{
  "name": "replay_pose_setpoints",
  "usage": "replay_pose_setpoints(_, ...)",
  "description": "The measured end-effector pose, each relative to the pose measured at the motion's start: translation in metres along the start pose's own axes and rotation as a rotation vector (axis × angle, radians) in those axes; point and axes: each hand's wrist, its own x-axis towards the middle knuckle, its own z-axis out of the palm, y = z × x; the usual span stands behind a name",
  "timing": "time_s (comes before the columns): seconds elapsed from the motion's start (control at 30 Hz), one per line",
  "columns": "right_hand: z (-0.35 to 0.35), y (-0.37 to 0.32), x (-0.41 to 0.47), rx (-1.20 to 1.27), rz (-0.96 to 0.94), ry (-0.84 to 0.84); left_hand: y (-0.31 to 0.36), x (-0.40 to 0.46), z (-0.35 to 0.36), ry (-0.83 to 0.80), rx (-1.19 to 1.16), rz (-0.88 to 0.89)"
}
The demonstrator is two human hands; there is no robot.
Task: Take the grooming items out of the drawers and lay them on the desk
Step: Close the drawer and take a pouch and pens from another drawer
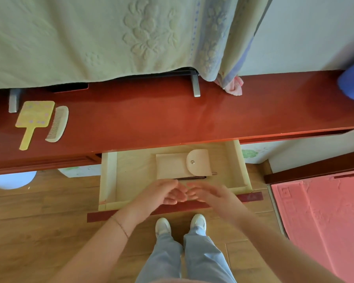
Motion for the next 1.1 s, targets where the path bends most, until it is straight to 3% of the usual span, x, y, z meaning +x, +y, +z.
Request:
replay_pose_setpoints(0.1,-0.019,-0.002,0.033,-0.001,0.064,0.261,0.002,0.029,-0.024,0.315,-0.038,-0.025)
replay_pose_setpoints(0.2,-0.034,0.005,0.071,-0.088,0.227,0.432,-0.007,0.055,-0.035,0.494,0.008,-0.088)
replay_pose_setpoints(0.4,-0.041,0.020,0.110,-0.153,0.449,0.414,-0.029,0.090,-0.041,0.607,-0.261,-0.275)
replay_pose_setpoints(0.5,-0.042,0.024,0.121,-0.101,0.526,0.408,-0.039,0.099,-0.043,0.603,-0.406,-0.309)
replay_pose_setpoints(0.73,-0.047,0.031,0.127,0.023,0.575,0.468,-0.044,0.101,-0.047,0.567,-0.373,-0.338)
replay_pose_setpoints(0.83,-0.045,0.032,0.124,0.097,0.561,0.497,-0.036,0.099,-0.048,0.577,-0.478,-0.277)
replay_pose_setpoints(0.97,-0.046,0.038,0.114,0.280,0.523,0.545,-0.024,0.081,-0.057,0.433,-0.525,-0.241)
replay_pose_setpoints(1.1,-0.049,0.042,0.096,0.494,0.480,0.505,-0.022,0.058,-0.071,0.277,-0.356,-0.285)
